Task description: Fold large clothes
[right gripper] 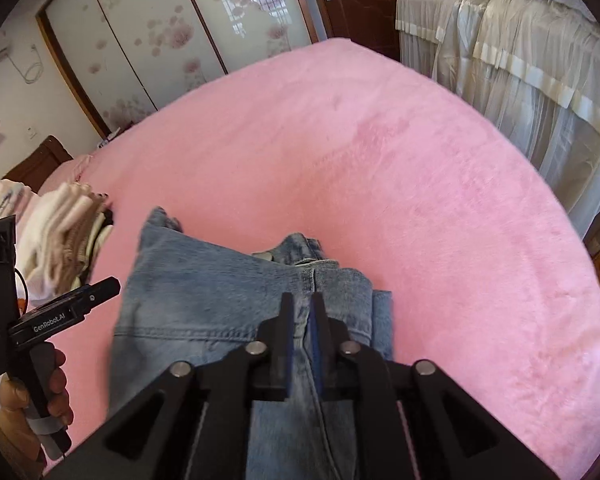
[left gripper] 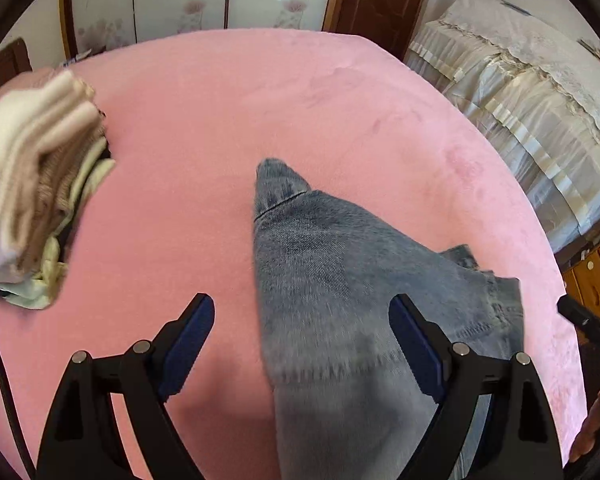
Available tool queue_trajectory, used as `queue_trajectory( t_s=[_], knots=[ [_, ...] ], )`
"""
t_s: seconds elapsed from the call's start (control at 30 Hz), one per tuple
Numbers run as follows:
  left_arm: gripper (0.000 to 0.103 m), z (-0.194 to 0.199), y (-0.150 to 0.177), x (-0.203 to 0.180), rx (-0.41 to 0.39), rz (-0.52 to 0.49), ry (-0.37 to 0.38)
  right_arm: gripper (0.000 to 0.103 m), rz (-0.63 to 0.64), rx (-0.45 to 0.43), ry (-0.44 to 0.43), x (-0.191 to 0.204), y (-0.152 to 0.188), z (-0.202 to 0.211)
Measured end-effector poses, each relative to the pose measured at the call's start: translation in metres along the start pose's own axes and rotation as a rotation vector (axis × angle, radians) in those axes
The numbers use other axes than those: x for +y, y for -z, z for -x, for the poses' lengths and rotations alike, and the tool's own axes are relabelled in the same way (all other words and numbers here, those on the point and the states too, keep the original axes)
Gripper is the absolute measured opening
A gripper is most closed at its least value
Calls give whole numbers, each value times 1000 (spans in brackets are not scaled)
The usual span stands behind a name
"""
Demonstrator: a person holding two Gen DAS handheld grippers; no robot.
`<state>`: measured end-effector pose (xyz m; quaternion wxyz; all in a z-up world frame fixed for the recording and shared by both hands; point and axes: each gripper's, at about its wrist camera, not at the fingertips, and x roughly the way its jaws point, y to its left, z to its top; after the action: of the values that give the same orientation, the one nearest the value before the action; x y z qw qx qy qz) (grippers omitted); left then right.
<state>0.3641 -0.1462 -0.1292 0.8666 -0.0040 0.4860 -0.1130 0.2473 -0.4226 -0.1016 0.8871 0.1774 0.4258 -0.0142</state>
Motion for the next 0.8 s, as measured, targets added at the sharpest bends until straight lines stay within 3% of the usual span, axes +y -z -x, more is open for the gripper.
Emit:
queue_trajectory(
  t_s=[0.1,0.2,0.27,0.43,0.5,0.6,0.8],
  knots=[
    [88,42,3,-7,9,-61,-8,52,-7,-54,-16,1,3,41],
    [90,89,12,-16,-40,-135,-13,55,-2,-99,-30,4,6,83],
    [92,119,20,-23,-84,-175,-10,64,8,-110,-68,4,8,108],
    [93,171,43,-25,-111,-192,95,68,42,-139,-81,11,18,142],
    [93,177,50,-28,-97,-202,127,75,53,-134,-88,11,22,147],
    [93,177,62,-27,-80,-181,138,78,64,-114,-95,9,32,143],
    [93,130,86,-16,16,-125,151,78,10,21,-121,-13,58,93]
  ],
)
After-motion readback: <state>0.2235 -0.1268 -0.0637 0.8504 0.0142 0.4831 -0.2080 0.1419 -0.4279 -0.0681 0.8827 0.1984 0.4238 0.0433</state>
